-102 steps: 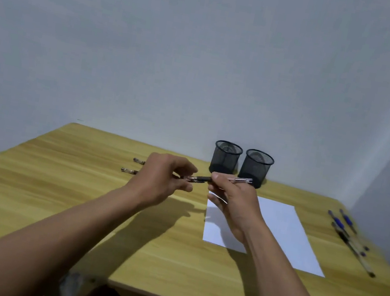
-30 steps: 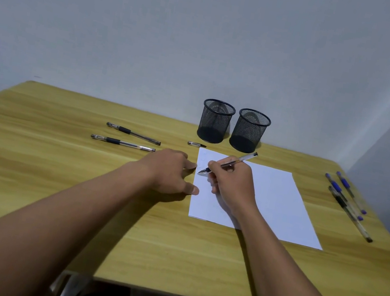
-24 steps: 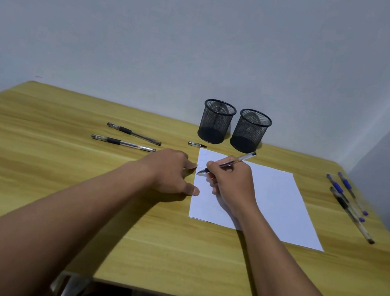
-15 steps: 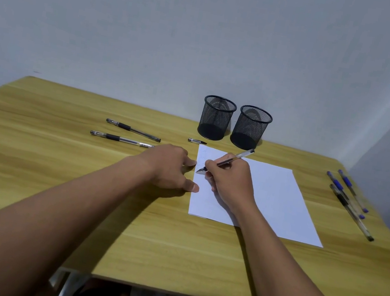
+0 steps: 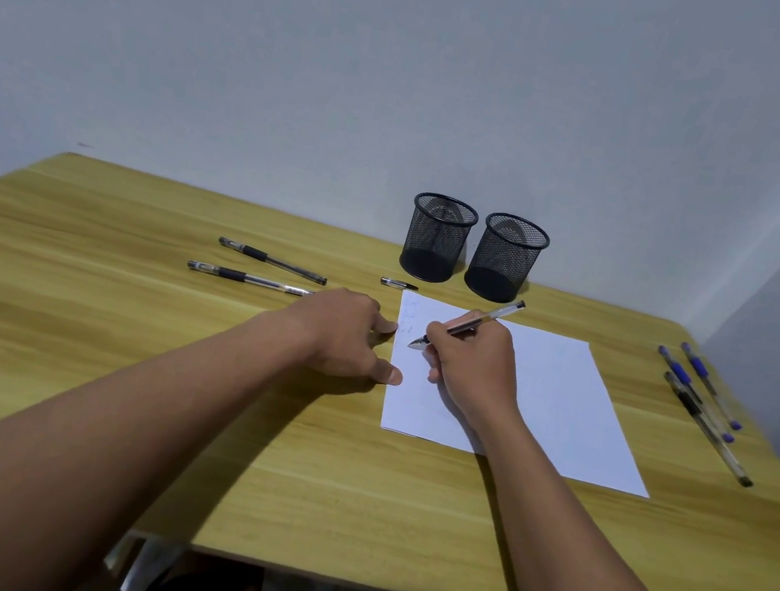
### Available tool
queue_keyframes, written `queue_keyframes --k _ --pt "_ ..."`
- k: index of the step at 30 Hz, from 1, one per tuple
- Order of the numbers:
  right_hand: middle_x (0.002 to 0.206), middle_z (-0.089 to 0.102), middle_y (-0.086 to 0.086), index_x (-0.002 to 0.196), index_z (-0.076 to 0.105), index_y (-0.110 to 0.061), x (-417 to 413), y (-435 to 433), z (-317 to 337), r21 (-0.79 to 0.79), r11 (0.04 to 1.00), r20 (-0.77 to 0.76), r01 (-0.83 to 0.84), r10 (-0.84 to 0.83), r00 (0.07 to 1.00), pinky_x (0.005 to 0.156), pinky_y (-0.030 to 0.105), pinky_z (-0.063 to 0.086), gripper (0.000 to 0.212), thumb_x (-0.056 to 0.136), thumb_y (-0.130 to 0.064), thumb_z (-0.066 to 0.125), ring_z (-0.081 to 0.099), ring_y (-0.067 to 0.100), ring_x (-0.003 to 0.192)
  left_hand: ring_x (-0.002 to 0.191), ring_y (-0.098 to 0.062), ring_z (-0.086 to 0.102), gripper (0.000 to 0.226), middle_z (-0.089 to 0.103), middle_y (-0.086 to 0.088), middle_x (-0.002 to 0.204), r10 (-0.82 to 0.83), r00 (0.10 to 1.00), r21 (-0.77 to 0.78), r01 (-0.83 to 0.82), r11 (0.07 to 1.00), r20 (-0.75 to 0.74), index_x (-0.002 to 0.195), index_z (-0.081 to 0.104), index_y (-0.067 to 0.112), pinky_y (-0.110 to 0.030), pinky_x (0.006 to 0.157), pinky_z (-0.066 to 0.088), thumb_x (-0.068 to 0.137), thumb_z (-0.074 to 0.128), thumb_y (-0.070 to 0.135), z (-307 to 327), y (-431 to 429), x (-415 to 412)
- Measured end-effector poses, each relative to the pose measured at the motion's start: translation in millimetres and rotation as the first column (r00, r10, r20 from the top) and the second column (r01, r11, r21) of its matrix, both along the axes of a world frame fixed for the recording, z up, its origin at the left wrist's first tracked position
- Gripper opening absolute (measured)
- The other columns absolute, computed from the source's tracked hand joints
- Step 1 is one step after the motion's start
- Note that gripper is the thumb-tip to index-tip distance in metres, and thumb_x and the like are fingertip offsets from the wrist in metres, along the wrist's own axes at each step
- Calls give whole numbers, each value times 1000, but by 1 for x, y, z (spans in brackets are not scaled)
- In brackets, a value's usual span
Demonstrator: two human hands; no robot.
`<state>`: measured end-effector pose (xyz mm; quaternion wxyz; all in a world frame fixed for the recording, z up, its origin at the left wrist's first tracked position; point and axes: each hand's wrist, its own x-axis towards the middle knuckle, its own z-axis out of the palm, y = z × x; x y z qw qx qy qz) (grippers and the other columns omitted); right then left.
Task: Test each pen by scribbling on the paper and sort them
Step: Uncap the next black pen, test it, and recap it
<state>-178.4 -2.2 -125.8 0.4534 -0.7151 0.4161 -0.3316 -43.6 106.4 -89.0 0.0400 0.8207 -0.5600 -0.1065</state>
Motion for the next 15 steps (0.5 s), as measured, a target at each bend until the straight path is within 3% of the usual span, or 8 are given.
queue_keyframes --k 3,6,15 --pt "71 72 7 86 70 -9 2 0 1 -6 1000 -4 4 -4 1000 53 25 55 15 92 -23 67 66 15 52 134 -26 44 84 43 1 151 1 1000 2 -1 1000 -3 146 43 31 -40 105 41 76 59 73 1 1 0" --pt "66 70 9 82 70 -5 -1 -5 1 17 1000 -8 1 -1 1000 48 23 48 17 87 -21 67 63 15 50 134 -25 44 84 44 1 151 0 1000 6 0 1000 1 146 43 31 -42 105 41 75 59 73 3 -5 -3" --pt "67 67 10 88 69 -3 1 0 15 220 974 88 -58 40 995 44 25 42 15 89 -17 65 55 17 54 136 -24 40 84 40 0 151 -2 1000 -4 2 1000 -11 150 37 30 -40 108 38 79 56 71 -2 5 -1"
